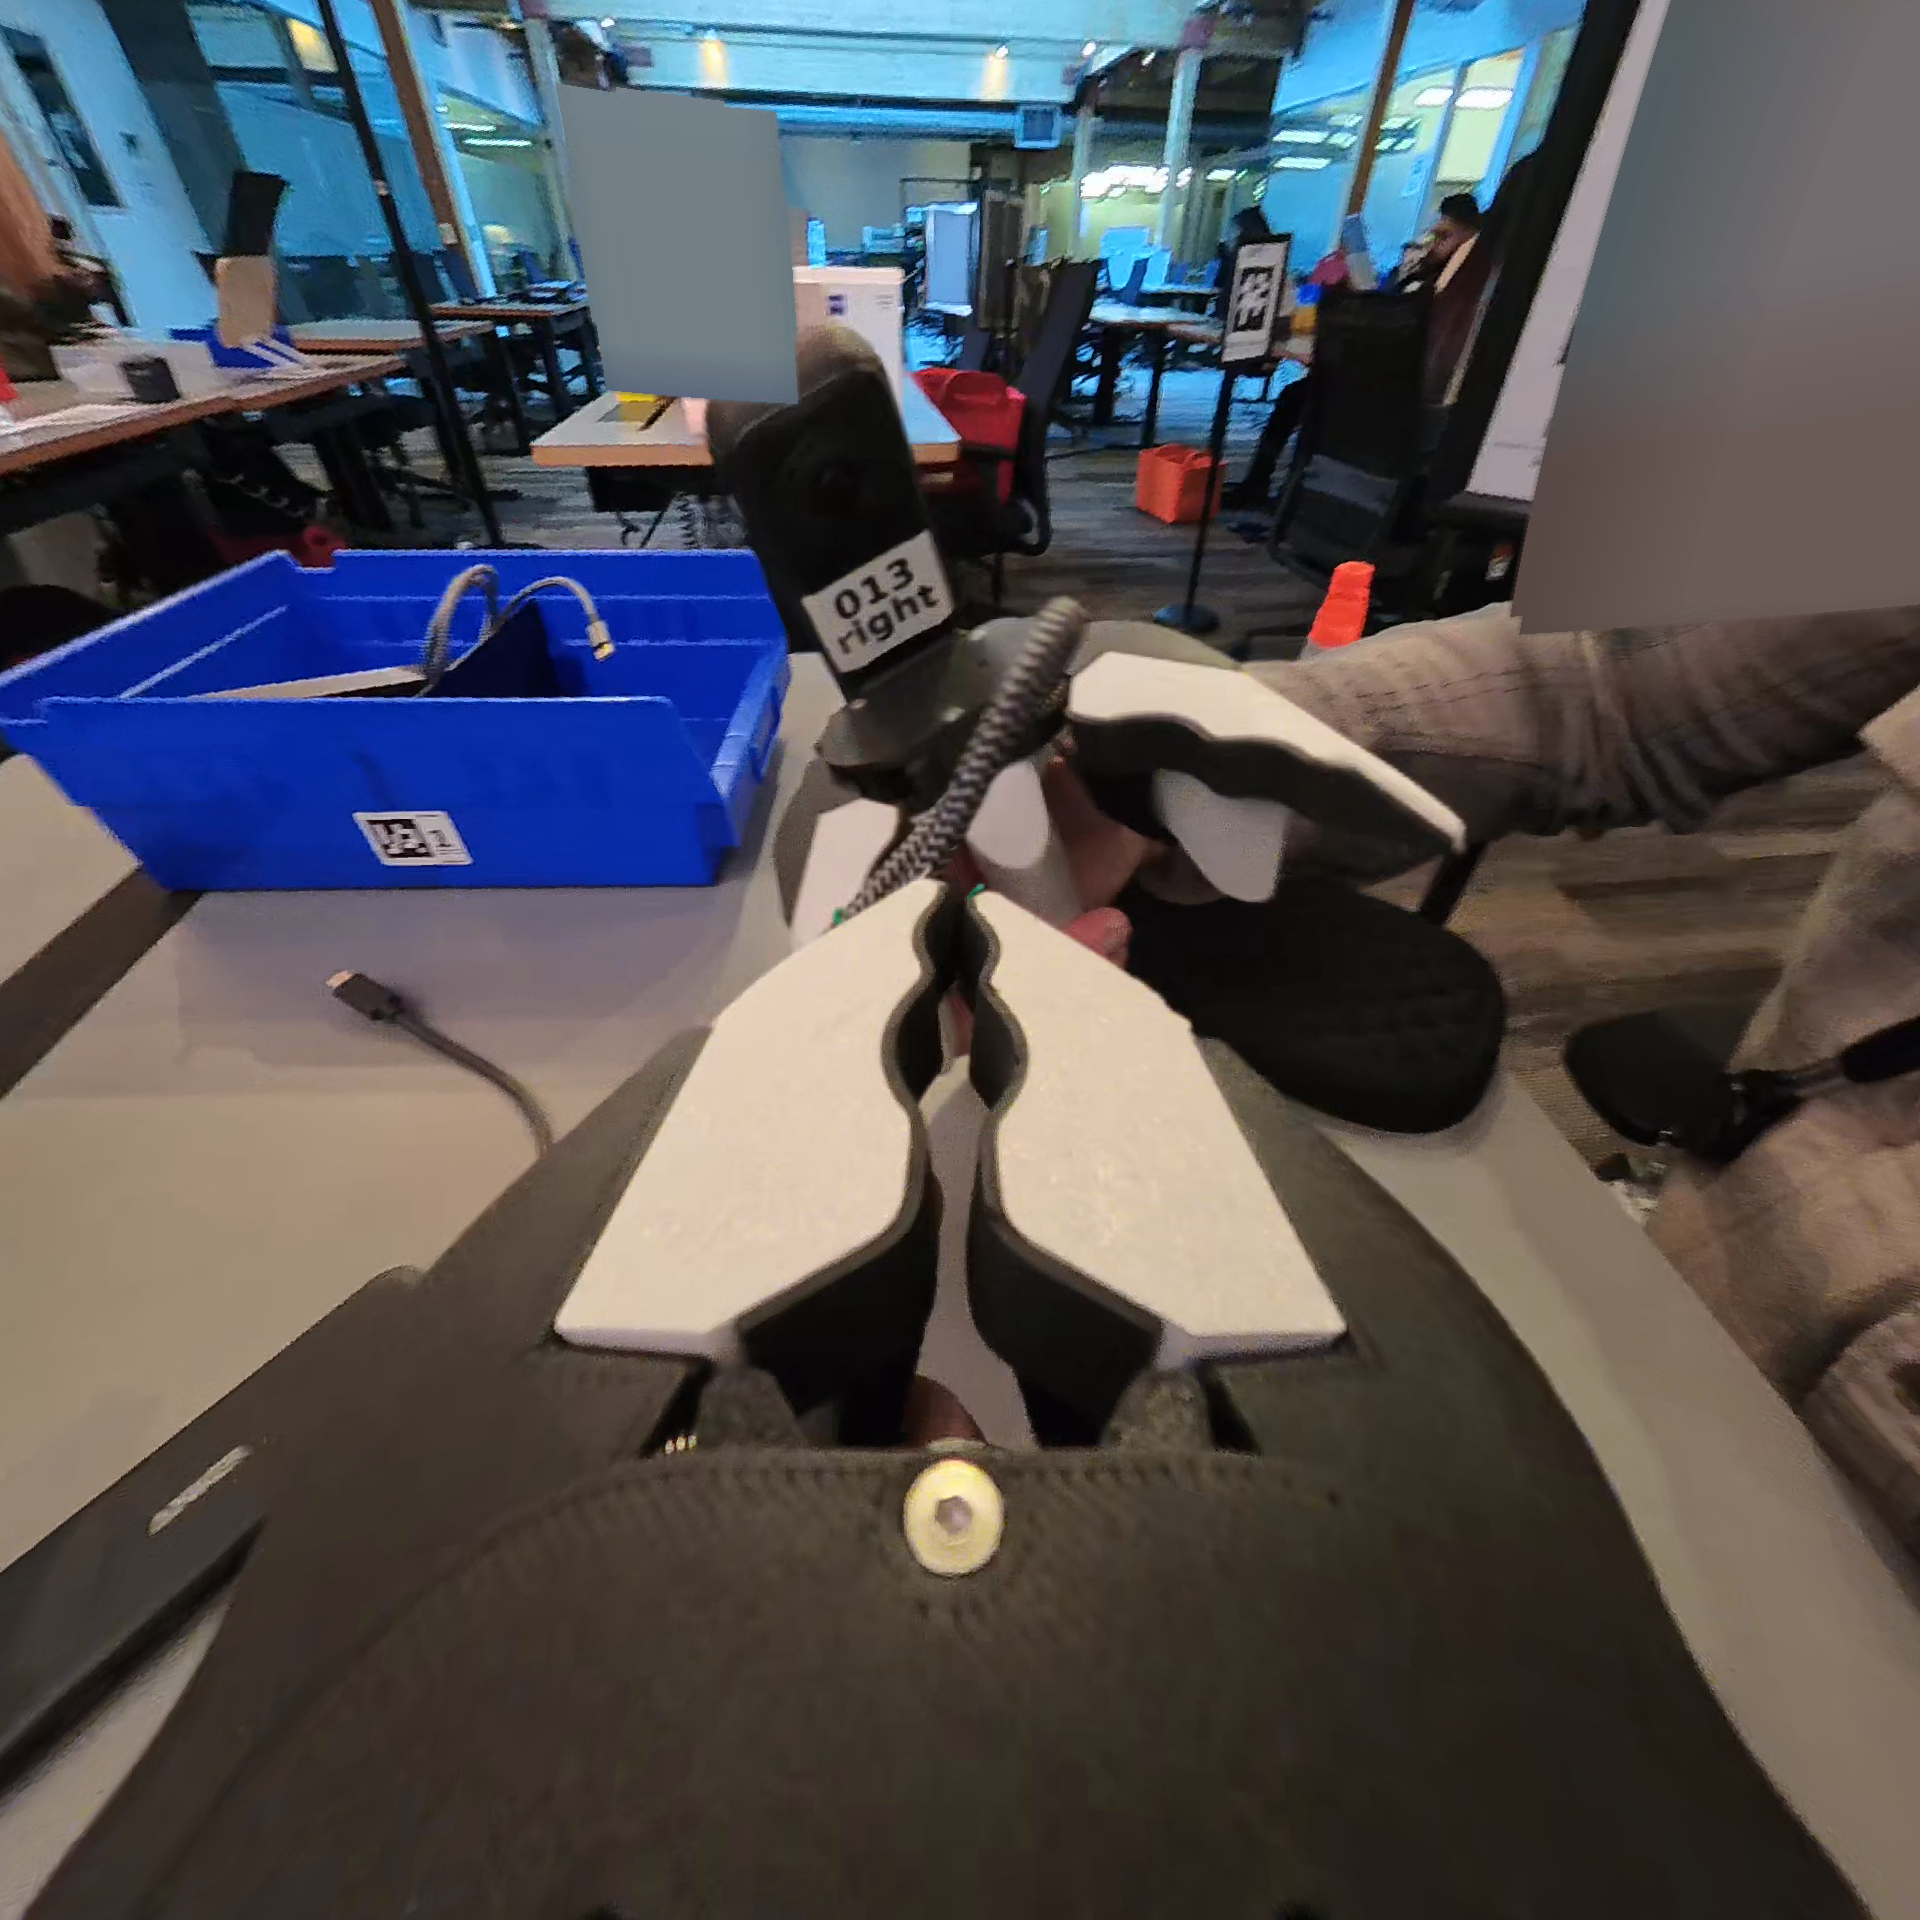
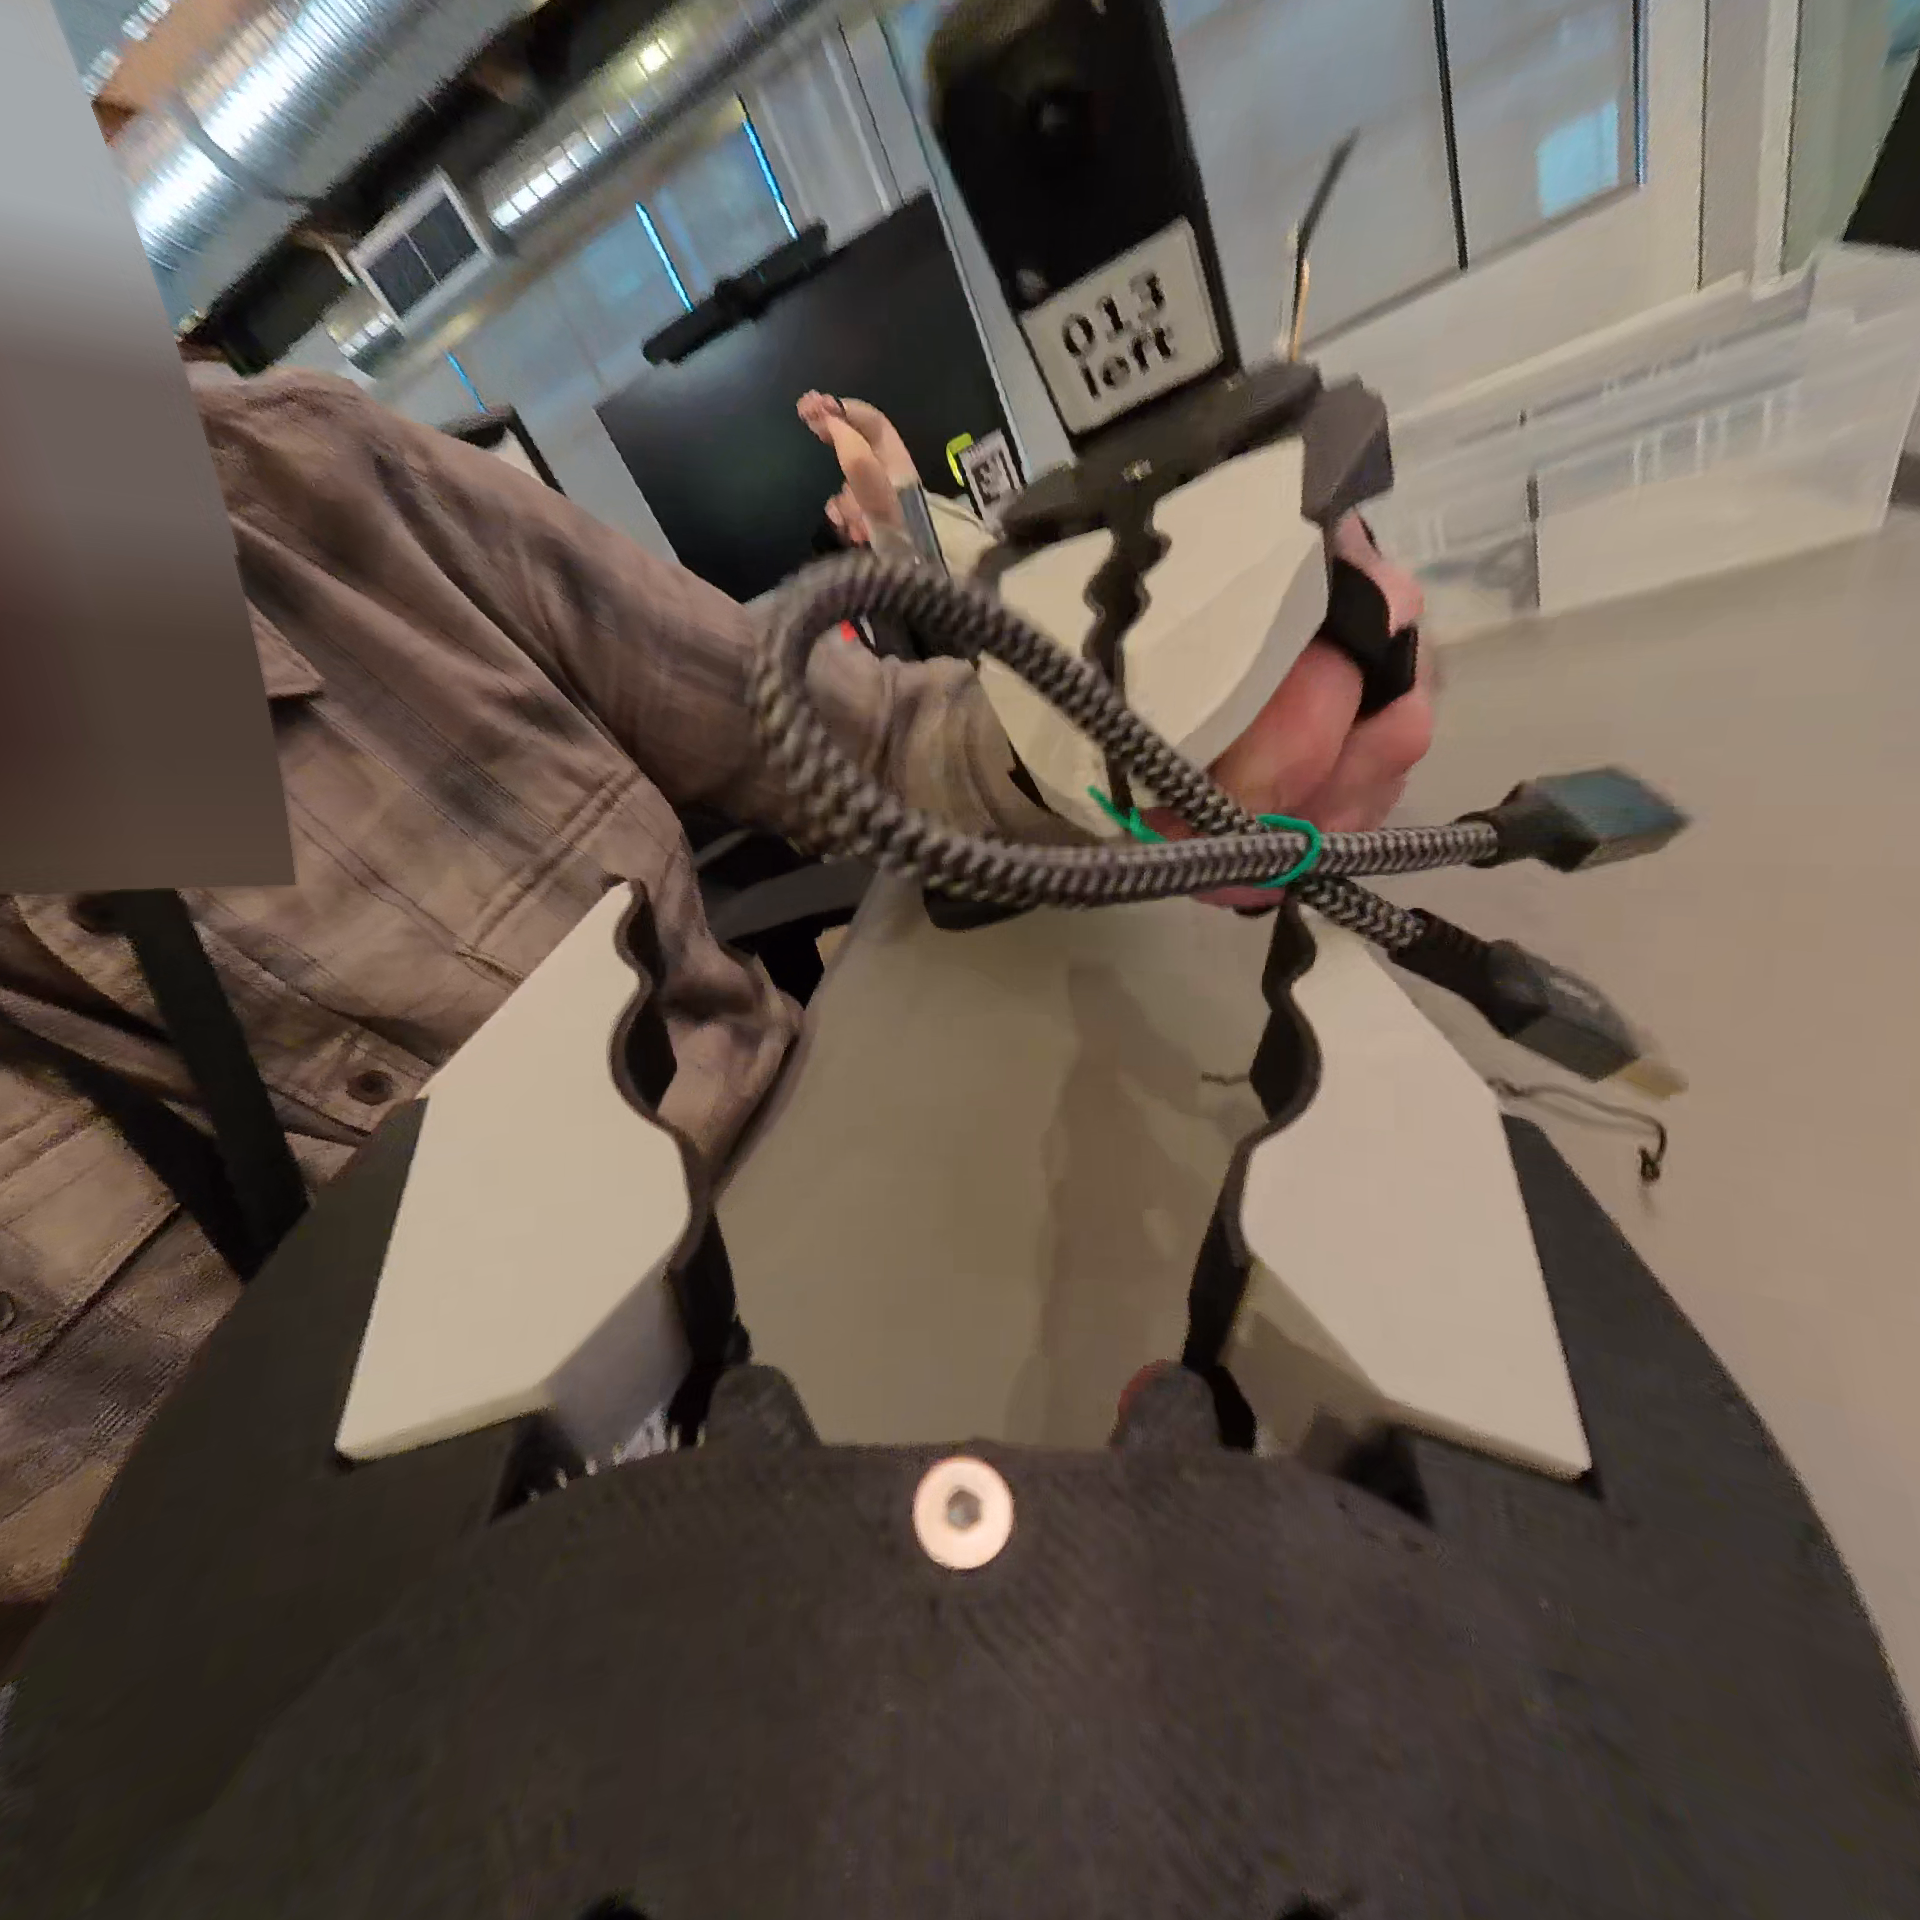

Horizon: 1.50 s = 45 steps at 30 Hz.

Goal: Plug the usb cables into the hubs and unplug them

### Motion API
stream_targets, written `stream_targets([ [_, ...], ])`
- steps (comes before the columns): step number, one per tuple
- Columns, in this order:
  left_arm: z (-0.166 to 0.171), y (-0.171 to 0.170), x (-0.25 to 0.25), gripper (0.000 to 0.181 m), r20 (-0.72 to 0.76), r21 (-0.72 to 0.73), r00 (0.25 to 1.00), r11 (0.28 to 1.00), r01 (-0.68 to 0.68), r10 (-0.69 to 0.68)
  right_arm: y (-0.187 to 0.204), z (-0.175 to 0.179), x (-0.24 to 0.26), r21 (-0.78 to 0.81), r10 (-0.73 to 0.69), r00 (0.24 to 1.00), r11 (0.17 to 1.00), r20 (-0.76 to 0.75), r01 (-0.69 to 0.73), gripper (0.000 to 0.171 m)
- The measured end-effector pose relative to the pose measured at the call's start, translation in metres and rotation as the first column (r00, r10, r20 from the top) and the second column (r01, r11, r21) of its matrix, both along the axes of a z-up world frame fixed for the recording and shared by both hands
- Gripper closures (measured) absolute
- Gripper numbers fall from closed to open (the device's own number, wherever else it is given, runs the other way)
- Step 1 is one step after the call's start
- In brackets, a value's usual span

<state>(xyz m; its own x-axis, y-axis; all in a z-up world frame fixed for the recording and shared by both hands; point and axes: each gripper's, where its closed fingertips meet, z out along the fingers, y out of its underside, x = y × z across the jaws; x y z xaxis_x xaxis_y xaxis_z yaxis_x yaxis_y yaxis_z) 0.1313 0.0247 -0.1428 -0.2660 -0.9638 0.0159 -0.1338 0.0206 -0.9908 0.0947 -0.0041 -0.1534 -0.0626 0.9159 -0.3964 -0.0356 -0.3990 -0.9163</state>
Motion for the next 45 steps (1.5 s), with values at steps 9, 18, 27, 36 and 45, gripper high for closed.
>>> stream_targets([
  [9,-0.016,-0.023,-0.004,0.181,-0.059,0.039,0.989,0.989,0.140,-0.138,-0.010,0.029,0.007,0.076,0.064,0.988,0.996,-0.141,-0.054,0.053],
  [18,-0.034,-0.019,-0.004,0.181,-0.175,0.240,0.982,0.964,0.117,-0.075,-0.001,0.012,0.001,0.135,-0.023,0.999,0.991,0.024,0.020,0.073],
  [27,-0.033,-0.015,-0.004,0.181,-0.157,0.314,0.987,0.946,0.084,-0.035,0.016,0.003,0.006,0.005,-0.098,0.993,0.995,0.064,0.097,0.099],
  [36,-0.047,-0.010,-0.004,0.181,-0.212,0.383,0.977,0.920,0.084,-0.002,0.029,-0.002,0.000,-0.053,-0.153,0.984,0.986,0.091,0.158,0.111],
  [45,-0.032,-0.002,-0.006,0.181,-0.155,0.309,0.988,0.950,0.045,0.004,0.039,0.011,0.008,0.161,-0.299,0.950,0.946,0.087,0.283,0.151],
])
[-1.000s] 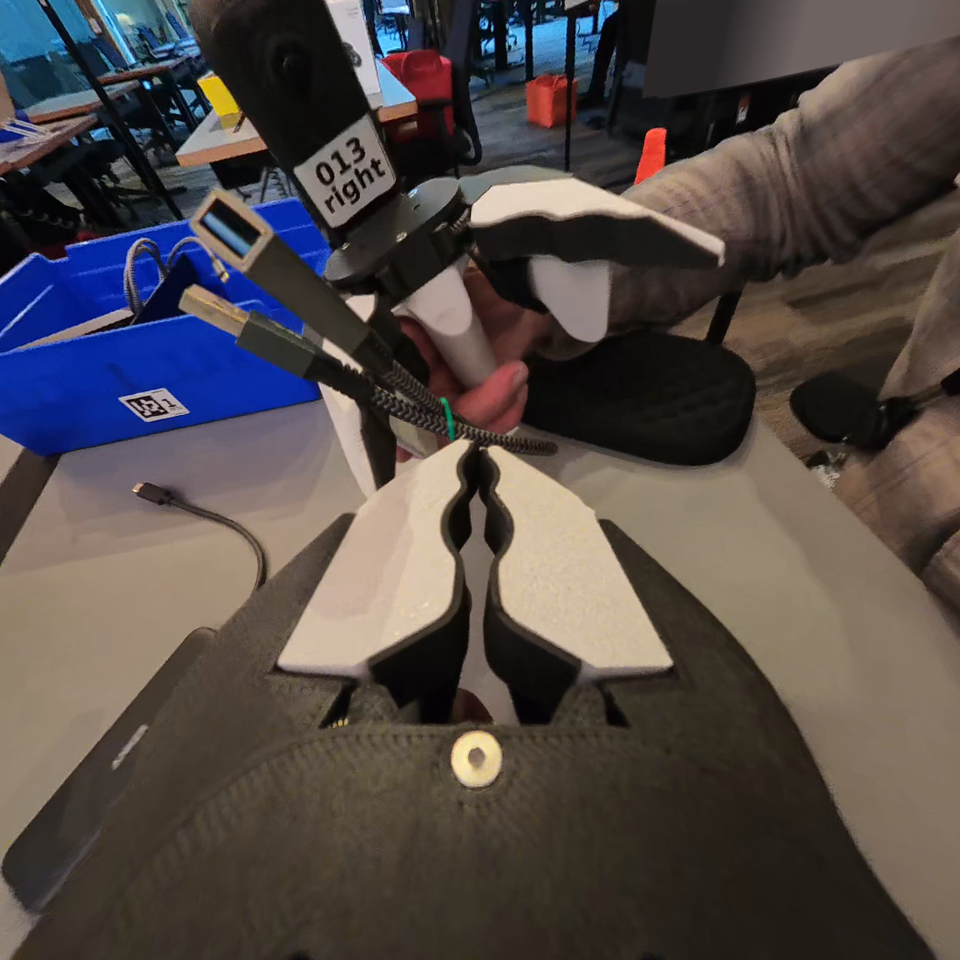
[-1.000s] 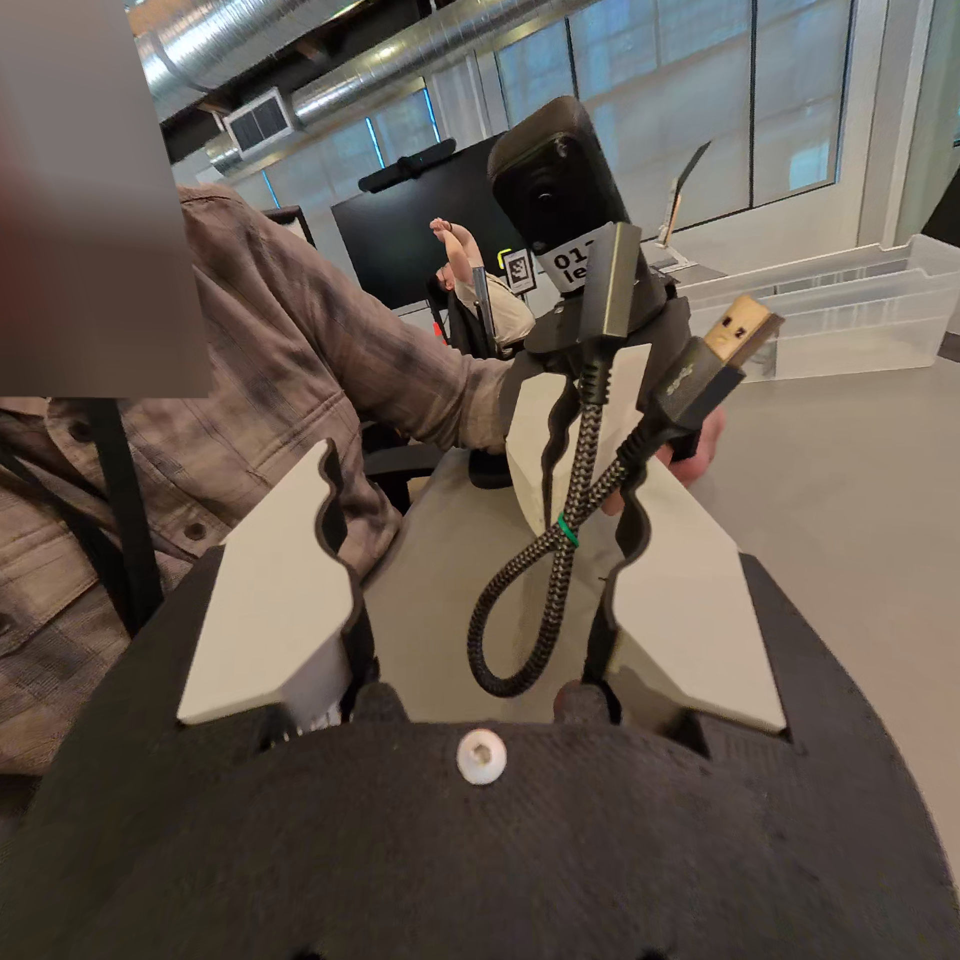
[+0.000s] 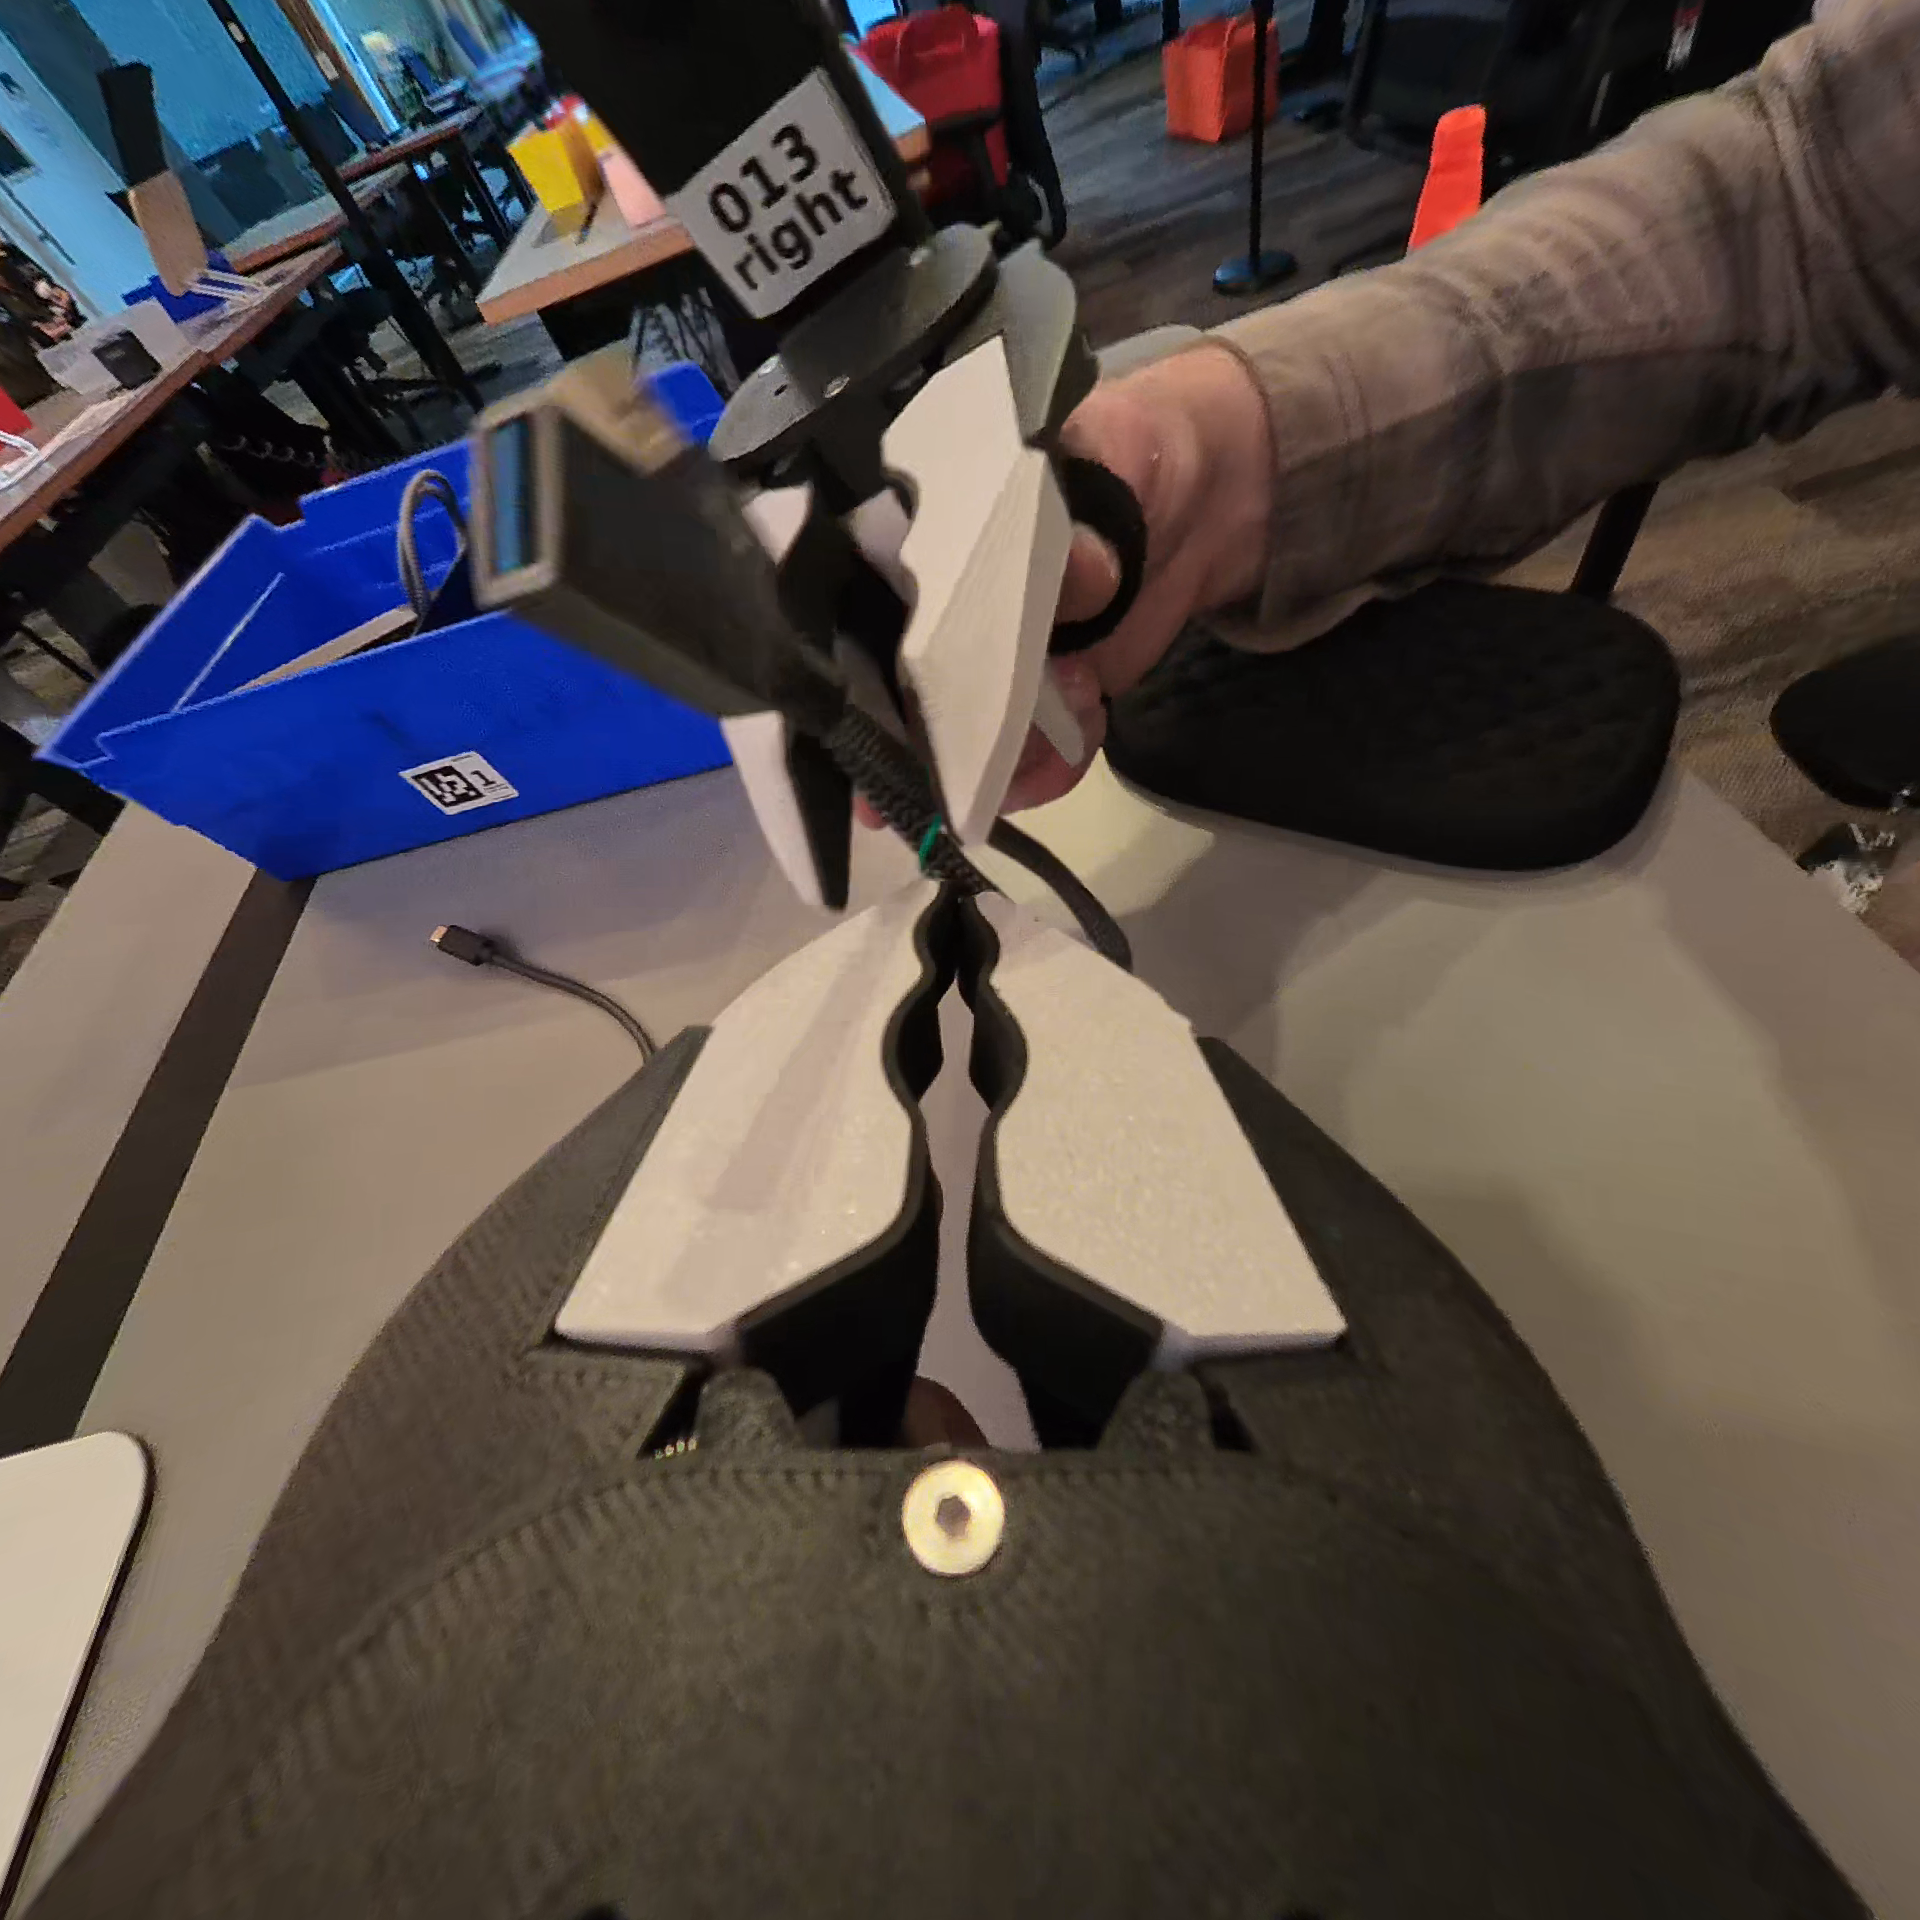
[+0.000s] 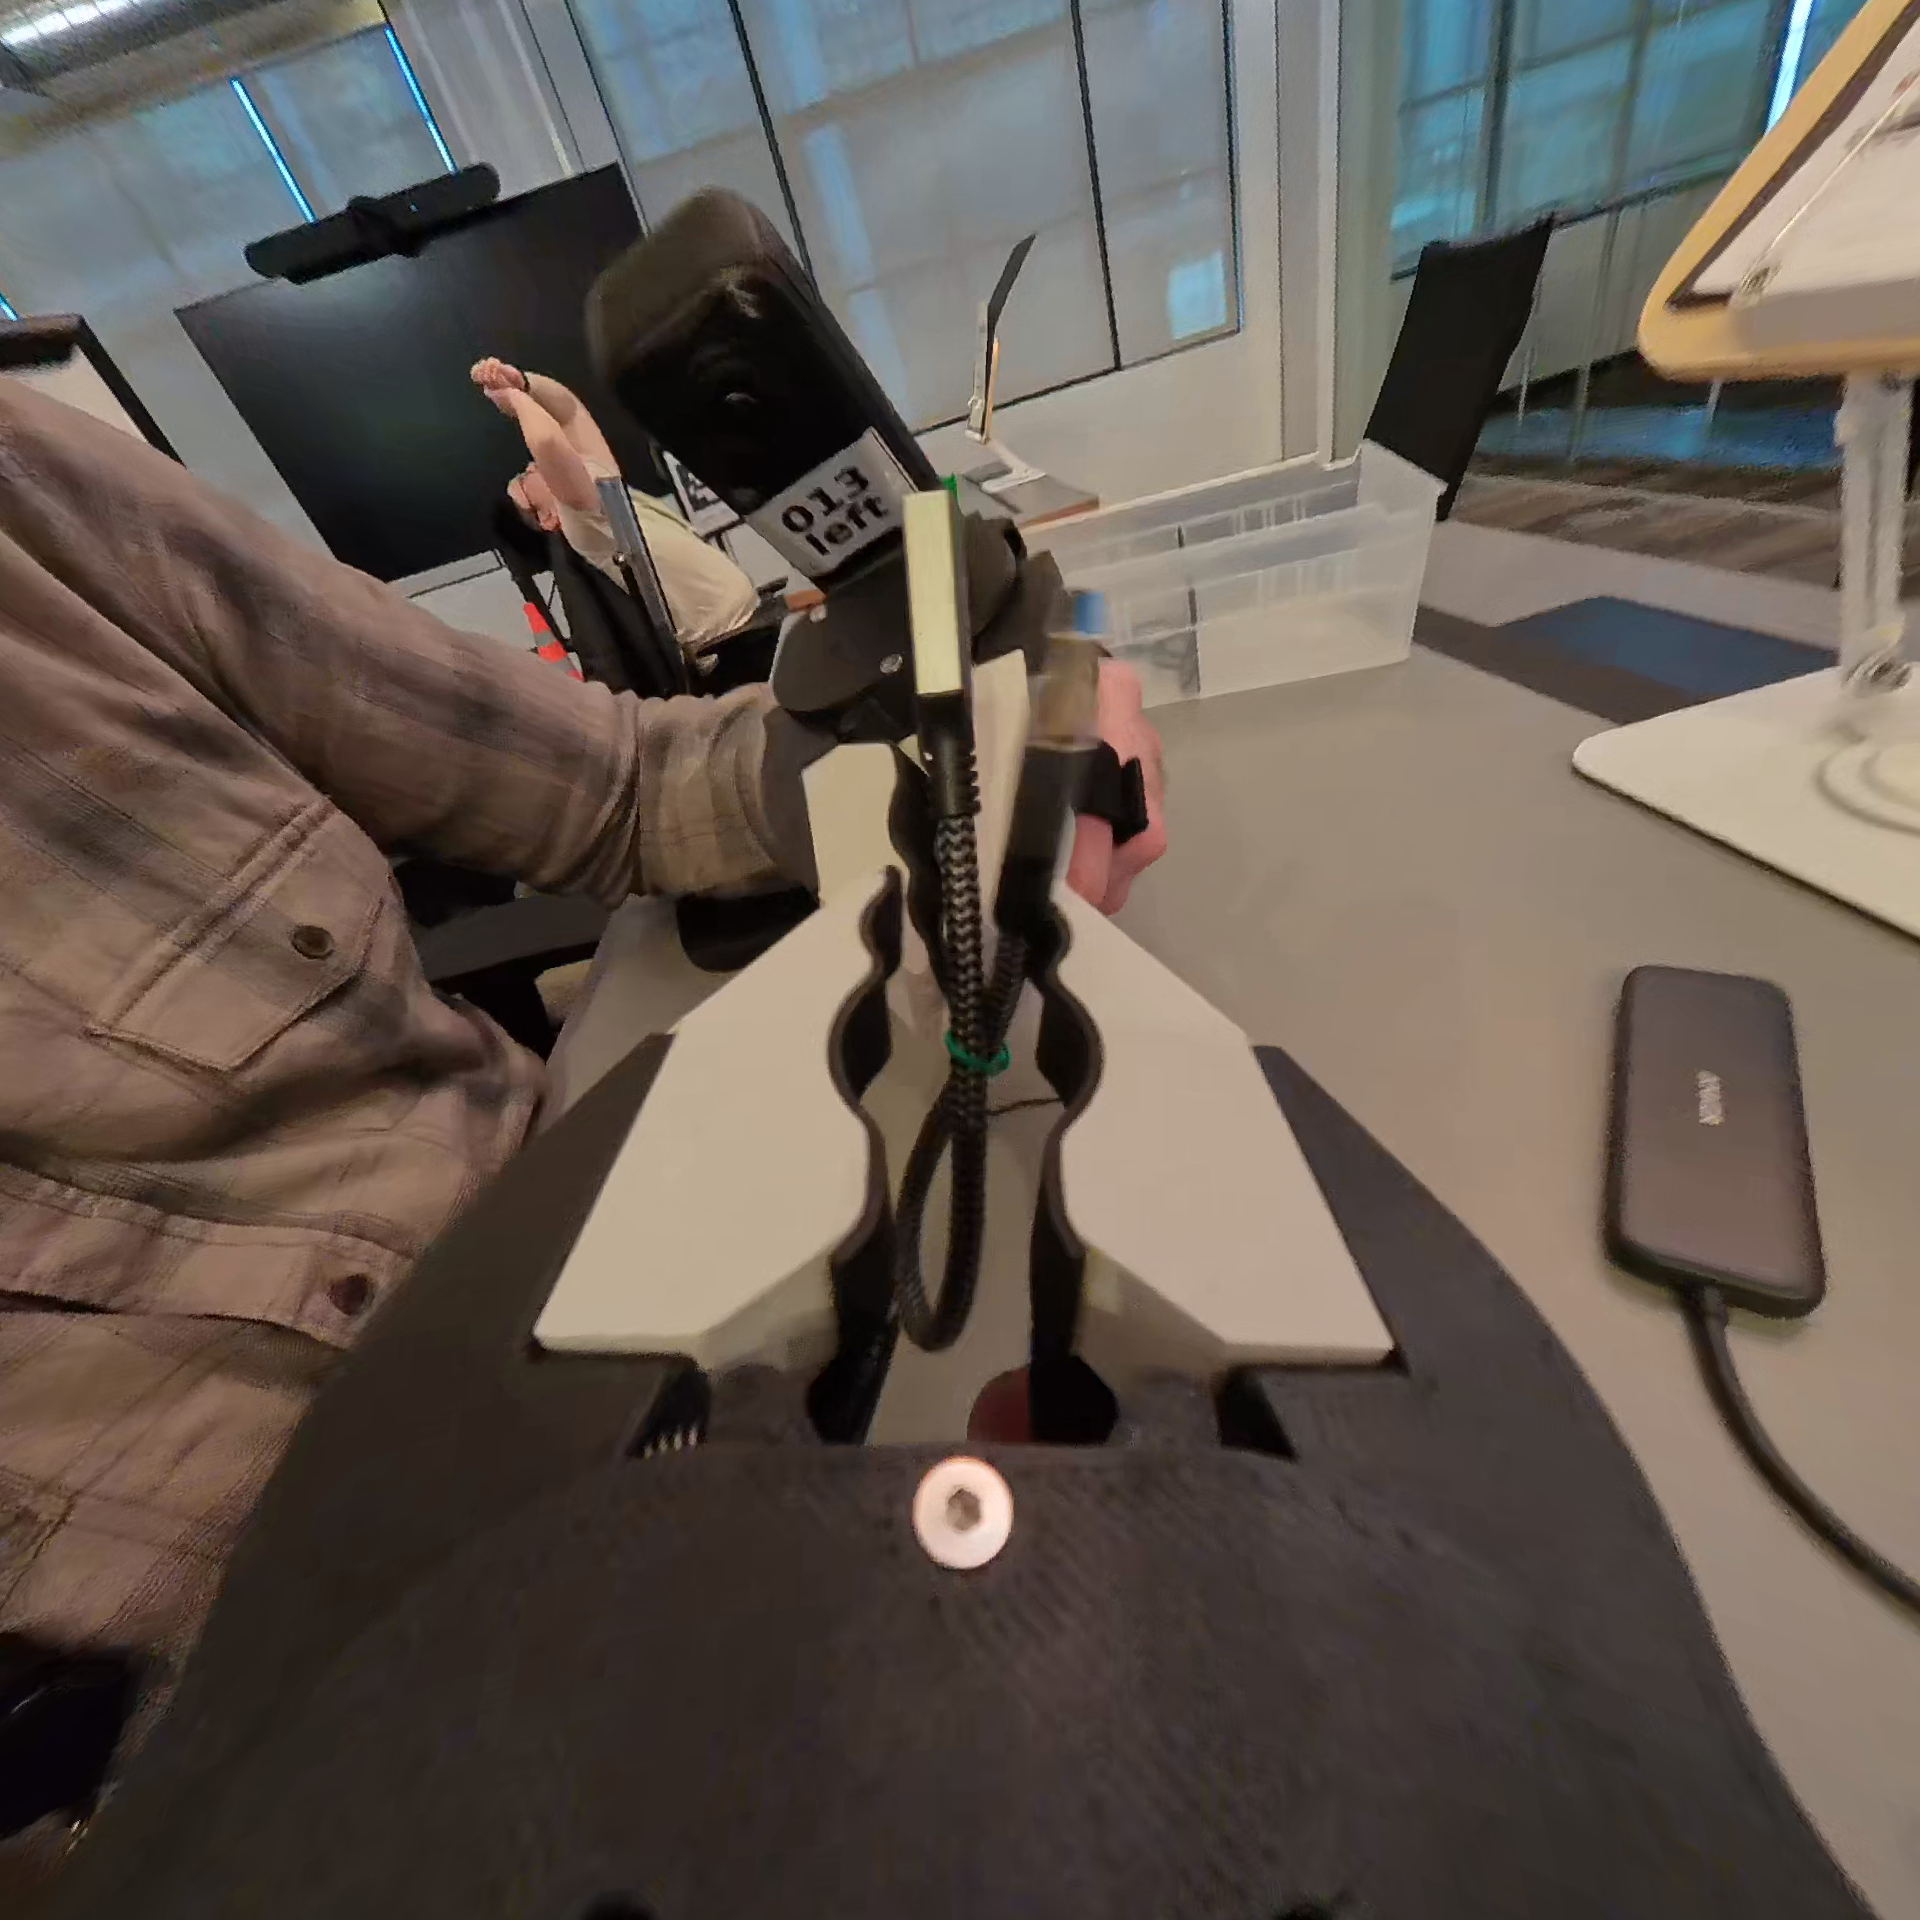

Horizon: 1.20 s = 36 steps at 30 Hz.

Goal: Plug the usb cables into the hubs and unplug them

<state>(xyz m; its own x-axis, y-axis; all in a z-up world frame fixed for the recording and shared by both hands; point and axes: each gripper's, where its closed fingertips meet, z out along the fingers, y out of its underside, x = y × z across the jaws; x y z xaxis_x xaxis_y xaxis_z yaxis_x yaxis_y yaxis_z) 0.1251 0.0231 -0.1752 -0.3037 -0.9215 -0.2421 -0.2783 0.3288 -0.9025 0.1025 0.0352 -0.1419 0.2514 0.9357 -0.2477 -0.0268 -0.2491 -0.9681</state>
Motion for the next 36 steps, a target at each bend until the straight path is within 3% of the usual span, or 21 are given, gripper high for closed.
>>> stream_targets([
  [3,0.005,0.004,-0.002,0.181,0.014,-0.045,1.000,0.999,-0.005,0.006,-0.006,0.009,-0.001,0.094,-0.002,1.000,0.996,0.015,0.001,0.164],
  [8,0.011,0.008,-0.001,0.181,0.033,-0.081,0.999,0.996,-0.026,0.028,-0.019,-0.001,-0.009,0.235,0.006,0.972,0.970,0.235,-0.063,0.161],
  [13,0.012,0.010,0.002,0.181,0.031,-0.074,0.998,0.996,-0.057,0.059,-0.026,-0.011,-0.009,0.394,-0.058,0.900,0.910,0.432,-0.130,0.155],
  [17,0.018,0.020,-0.001,0.181,0.048,-0.081,0.994,0.992,-0.092,0.096,-0.033,-0.021,-0.007,0.419,-0.084,0.831,0.889,0.550,-0.187,0.131],
  [21,0.020,0.019,0.001,0.181,0.053,-0.070,0.993,0.992,-0.103,0.107,-0.042,-0.024,-0.010,0.418,-0.077,0.801,0.880,0.593,-0.225,0.123],
  [26,0.032,0.028,-0.002,0.181,0.093,-0.093,0.984,0.985,-0.143,0.151,-0.050,-0.036,-0.010,0.376,-0.060,0.764,0.893,0.643,-0.247,0.088],
  [28,0.034,0.037,-0.002,0.181,0.109,-0.091,0.974,0.978,-0.187,0.197,-0.053,-0.040,-0.010,0.337,-0.037,0.764,0.911,0.644,-0.240,0.092],
  [30,0.039,0.038,-0.004,0.181,0.131,-0.120,0.972,0.977,-0.178,0.193,-0.048,-0.047,-0.008,0.314,-0.047,0.757,0.925,0.652,-0.213,0.083],
  [36,0.048,0.032,-0.001,0.181,0.178,-0.130,0.967,0.978,-0.163,0.185,-0.045,-0.049,-0.005,0.123,0.090,0.859,0.977,0.504,-0.174,0.092],
])
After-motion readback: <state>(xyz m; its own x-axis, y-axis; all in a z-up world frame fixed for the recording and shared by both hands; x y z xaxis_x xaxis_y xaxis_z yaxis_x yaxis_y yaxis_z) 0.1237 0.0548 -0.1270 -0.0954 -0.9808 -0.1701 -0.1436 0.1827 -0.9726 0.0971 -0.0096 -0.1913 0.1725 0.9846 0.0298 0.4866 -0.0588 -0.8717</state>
